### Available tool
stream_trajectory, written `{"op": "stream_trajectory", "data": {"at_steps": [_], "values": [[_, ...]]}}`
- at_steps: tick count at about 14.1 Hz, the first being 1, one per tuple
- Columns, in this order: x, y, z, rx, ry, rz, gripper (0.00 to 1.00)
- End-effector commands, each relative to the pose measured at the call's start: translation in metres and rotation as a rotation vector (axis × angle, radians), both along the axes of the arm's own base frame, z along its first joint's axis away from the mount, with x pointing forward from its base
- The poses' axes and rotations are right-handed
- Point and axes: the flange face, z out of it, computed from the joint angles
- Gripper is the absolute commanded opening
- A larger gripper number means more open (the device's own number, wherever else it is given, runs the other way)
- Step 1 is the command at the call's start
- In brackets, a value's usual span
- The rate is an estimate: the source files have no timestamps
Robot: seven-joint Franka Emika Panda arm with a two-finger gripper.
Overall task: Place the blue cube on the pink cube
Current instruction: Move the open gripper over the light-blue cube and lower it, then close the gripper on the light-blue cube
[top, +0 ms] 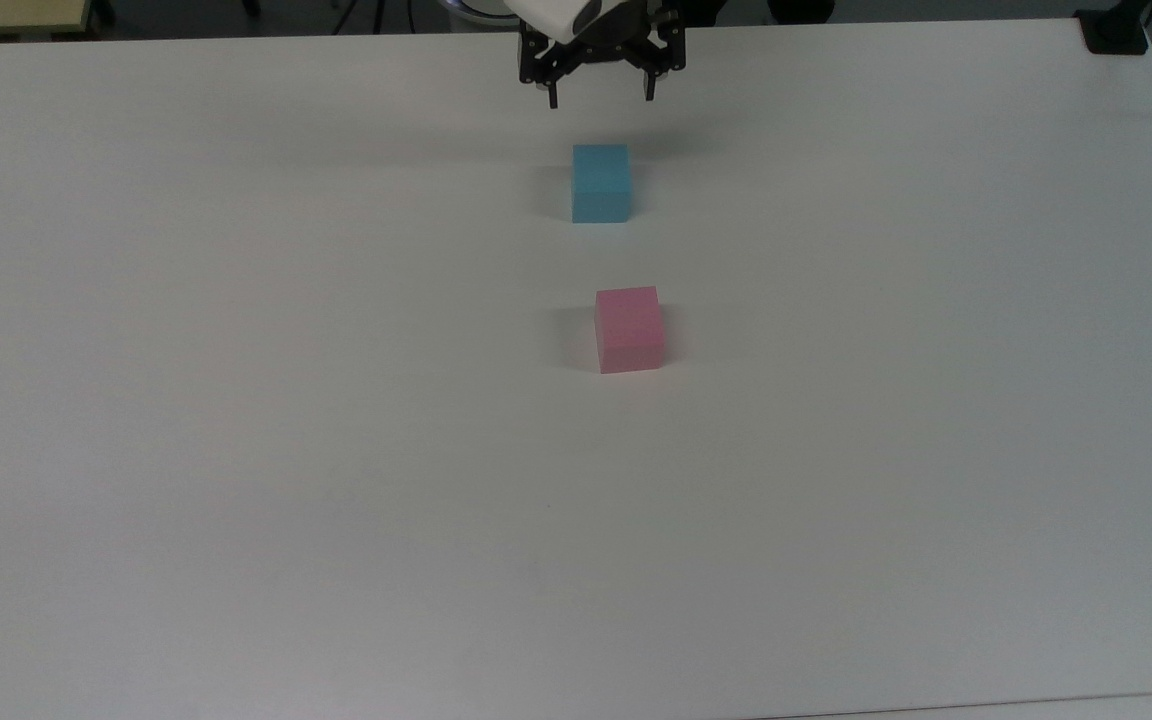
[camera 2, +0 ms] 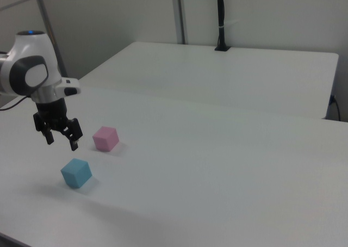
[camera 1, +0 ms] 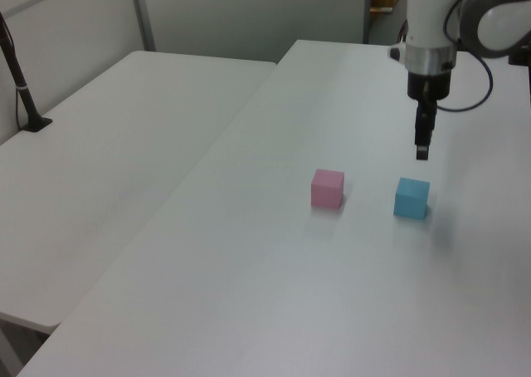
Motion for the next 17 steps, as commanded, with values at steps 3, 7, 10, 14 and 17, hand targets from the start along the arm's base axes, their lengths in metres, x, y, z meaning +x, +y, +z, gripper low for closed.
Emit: {"op": "stream_trajectory", "data": {"at_steps": [3, 7, 10, 14, 17], "values": [[0.008, 0.005, -0.040, 0.016, 0.014, -0.022, 1.00], [0.015, 0.019, -0.070, -0.017, 0.014, -0.001, 1.00], [0.018, 0.020, -0.081, -0.036, 0.011, -0.011, 1.00], [0.020, 0.018, -0.096, -0.066, 0.033, 0.012, 1.00], [0.020, 0.016, -0.102, -0.077, 0.039, 0.019, 1.00]]}}
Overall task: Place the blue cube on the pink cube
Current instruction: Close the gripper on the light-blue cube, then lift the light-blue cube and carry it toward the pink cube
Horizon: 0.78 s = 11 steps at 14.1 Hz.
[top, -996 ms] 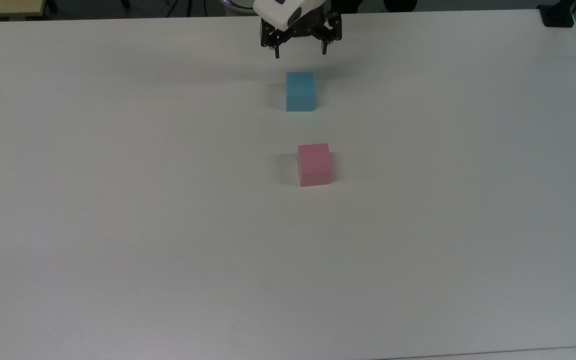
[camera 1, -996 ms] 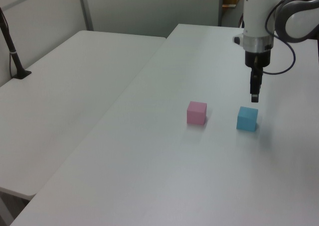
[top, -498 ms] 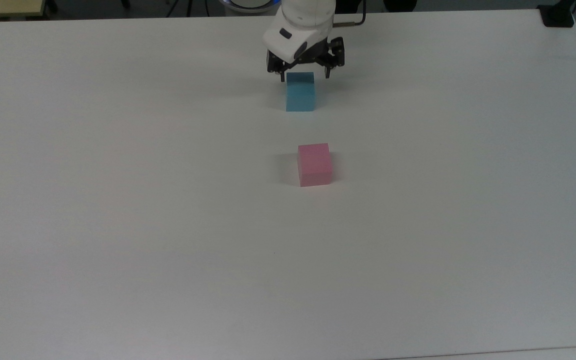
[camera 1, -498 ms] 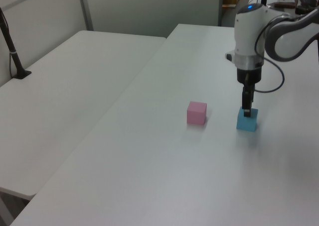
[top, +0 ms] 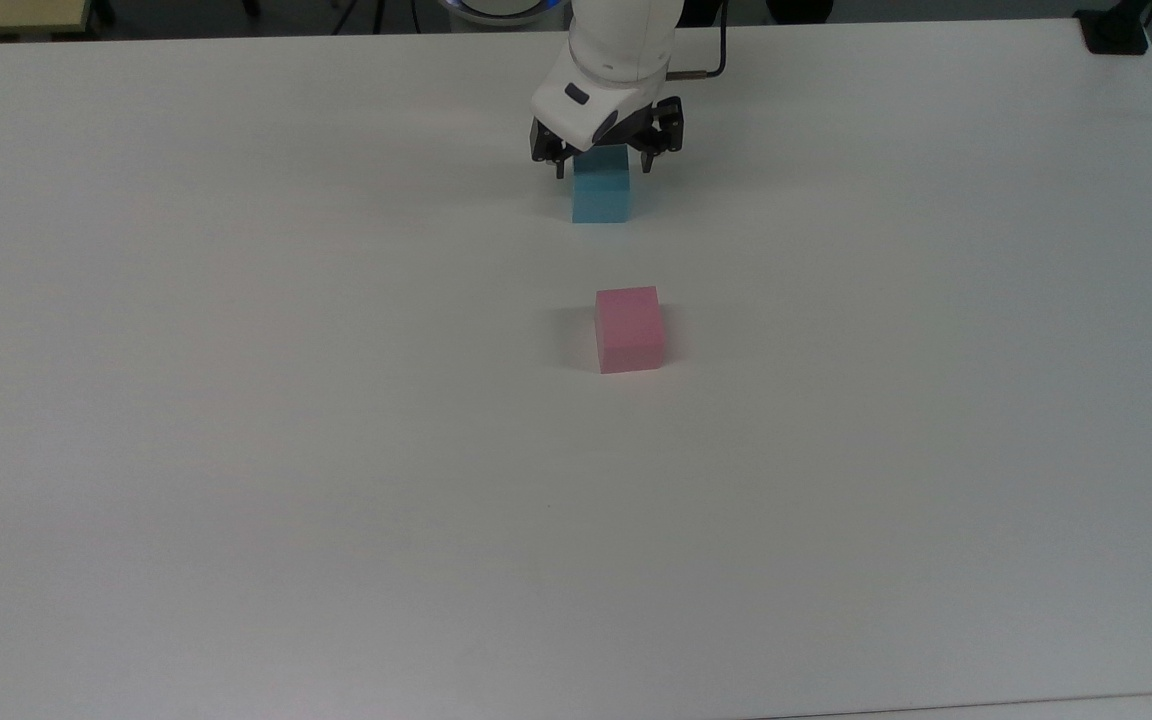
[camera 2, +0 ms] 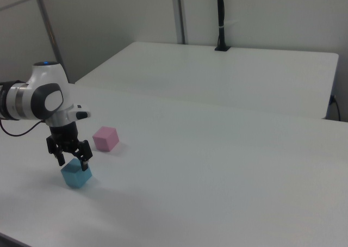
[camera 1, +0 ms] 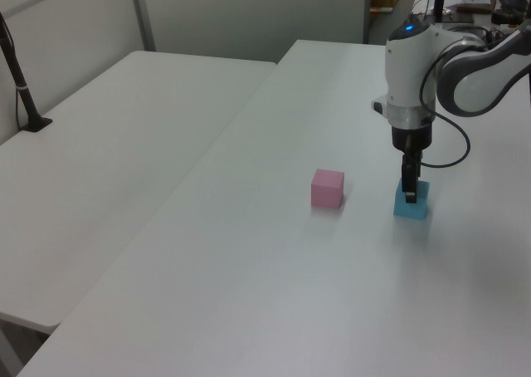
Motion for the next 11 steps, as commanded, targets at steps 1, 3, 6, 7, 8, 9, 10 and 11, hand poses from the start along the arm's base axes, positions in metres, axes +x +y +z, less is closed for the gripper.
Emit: {"op": "stream_trajectory", "data": {"at_steps": [1, 3, 6, 7, 8, 9, 10, 11], "values": [[0.000, 0.002, -0.009, -0.017, -0.006, -0.002, 0.99], [0.000, 0.002, -0.013, -0.020, 0.001, -0.001, 0.81], [0.005, 0.001, -0.003, -0.022, -0.013, -0.056, 0.55], [0.010, -0.002, 0.005, -0.020, -0.024, -0.080, 0.55], [0.013, -0.003, 0.011, -0.022, -0.020, -0.084, 0.55], [0.021, -0.008, 0.028, -0.025, -0.014, -0.092, 0.55], [0.033, -0.013, 0.051, -0.023, -0.019, -0.104, 0.55], [0.041, -0.018, 0.063, -0.019, -0.026, -0.118, 0.55]]}}
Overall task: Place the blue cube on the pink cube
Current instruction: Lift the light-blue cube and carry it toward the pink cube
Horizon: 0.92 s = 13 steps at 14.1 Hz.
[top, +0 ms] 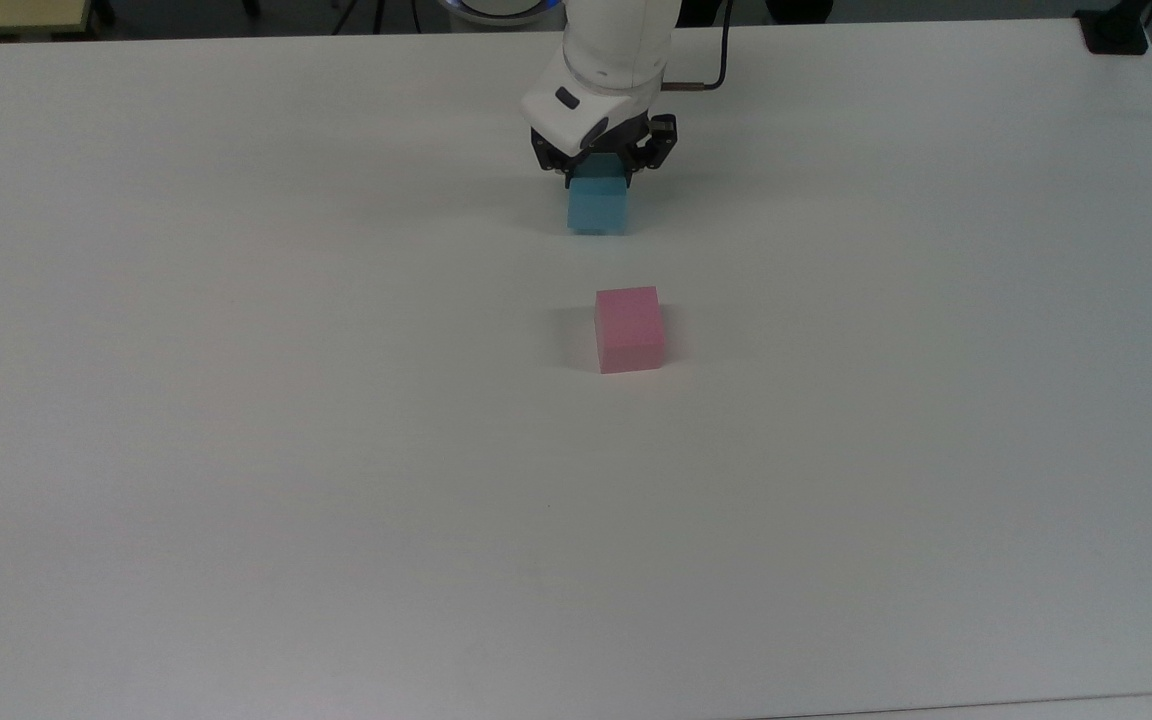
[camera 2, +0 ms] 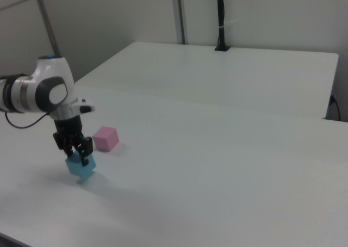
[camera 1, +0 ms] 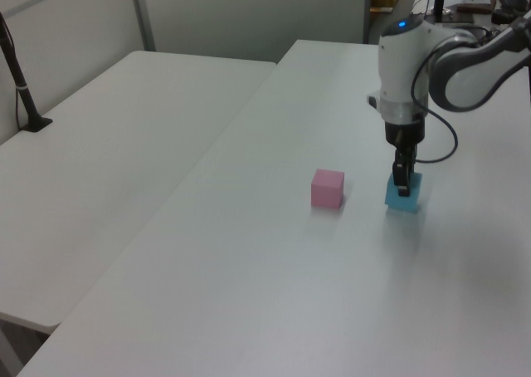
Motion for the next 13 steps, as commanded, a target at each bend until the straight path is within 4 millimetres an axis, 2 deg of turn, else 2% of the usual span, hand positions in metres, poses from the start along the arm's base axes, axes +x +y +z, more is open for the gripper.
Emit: {"op": "stream_trajectory", "data": {"at_steps": [1, 3, 8, 13], "values": [[0.030, -0.014, 0.058, -0.005, -0.033, -0.051, 0.55], [0.046, -0.014, 0.085, 0.017, -0.089, -0.066, 0.55], [0.083, -0.009, 0.112, 0.051, -0.153, -0.079, 0.55], [0.101, -0.020, 0.147, 0.050, -0.138, -0.037, 0.55]]}}
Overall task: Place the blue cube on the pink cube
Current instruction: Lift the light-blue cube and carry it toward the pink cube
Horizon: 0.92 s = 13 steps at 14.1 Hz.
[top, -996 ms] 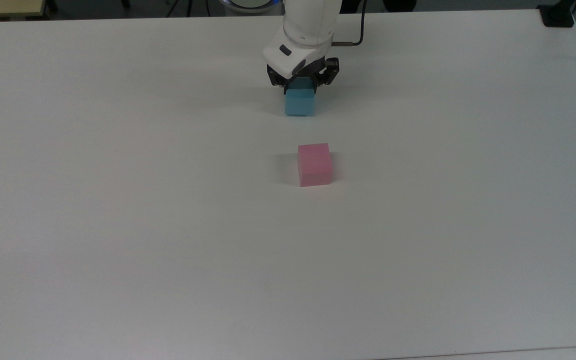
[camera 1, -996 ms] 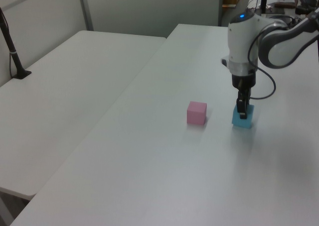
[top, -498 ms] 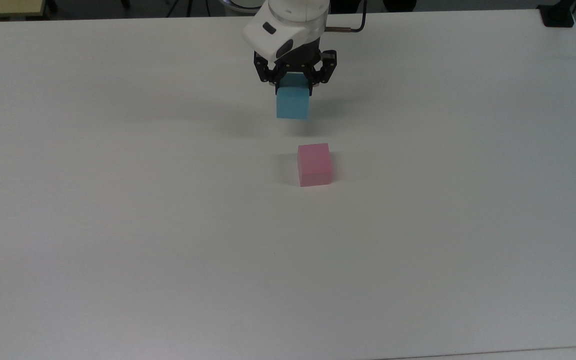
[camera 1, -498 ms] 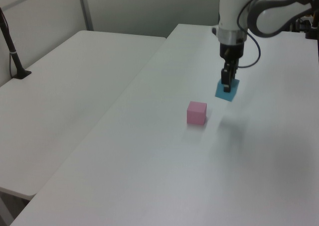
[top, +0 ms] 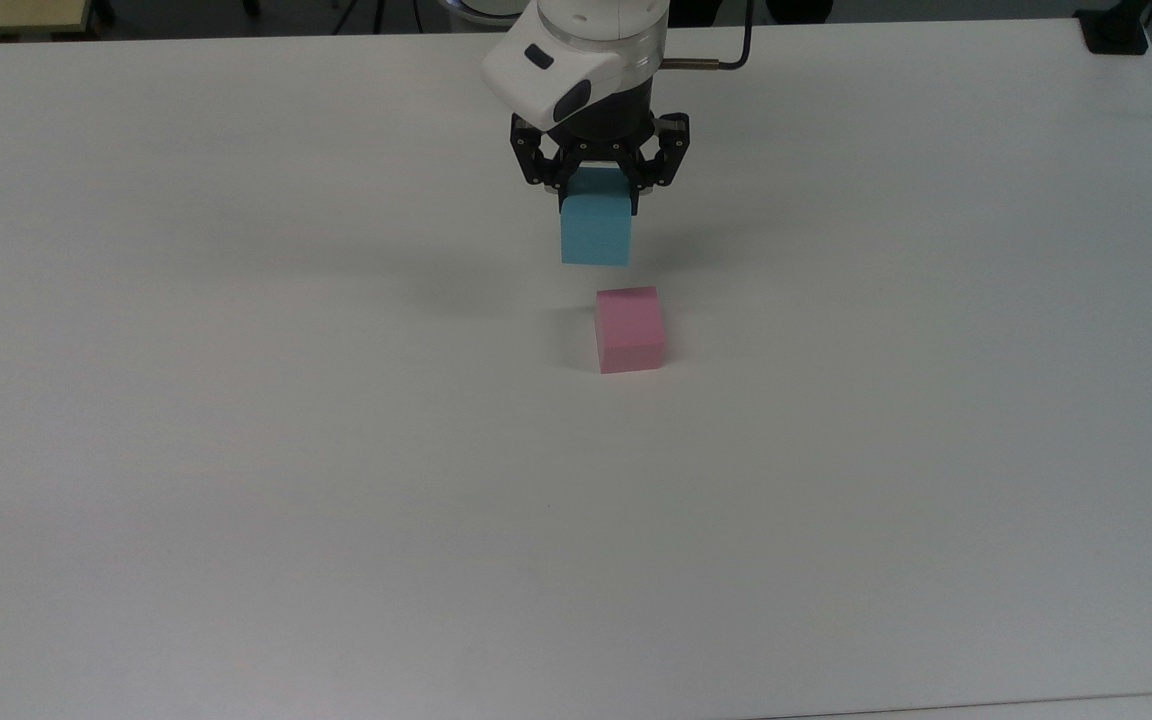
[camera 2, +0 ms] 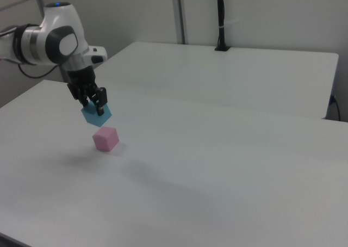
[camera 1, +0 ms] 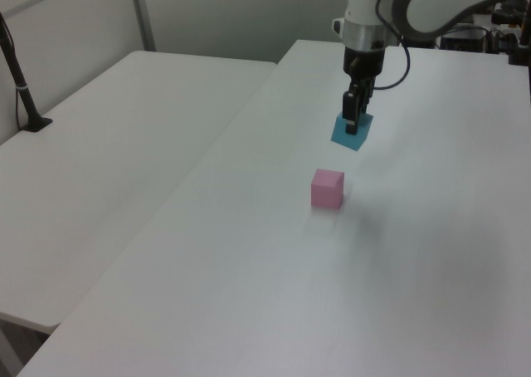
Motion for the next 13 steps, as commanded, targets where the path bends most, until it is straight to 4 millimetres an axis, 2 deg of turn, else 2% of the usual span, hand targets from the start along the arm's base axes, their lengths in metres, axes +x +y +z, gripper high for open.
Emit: {"op": "stream_trajectory", "data": {"at_steps": [1, 4, 6, 9, 10, 11, 13], "values": [[0.013, -0.009, 0.032, -0.014, 0.037, 0.048, 0.55], [0.013, -0.013, 0.058, -0.042, 0.045, 0.060, 0.55], [0.013, -0.013, 0.062, -0.060, 0.053, 0.061, 0.56], [0.026, 0.000, 0.052, -0.054, 0.059, 0.067, 0.56], [0.029, 0.005, 0.044, -0.051, 0.070, 0.057, 0.56], [0.031, 0.005, 0.040, -0.052, 0.071, 0.042, 0.56], [0.031, 0.018, 0.032, -0.051, 0.080, 0.036, 0.56]]}}
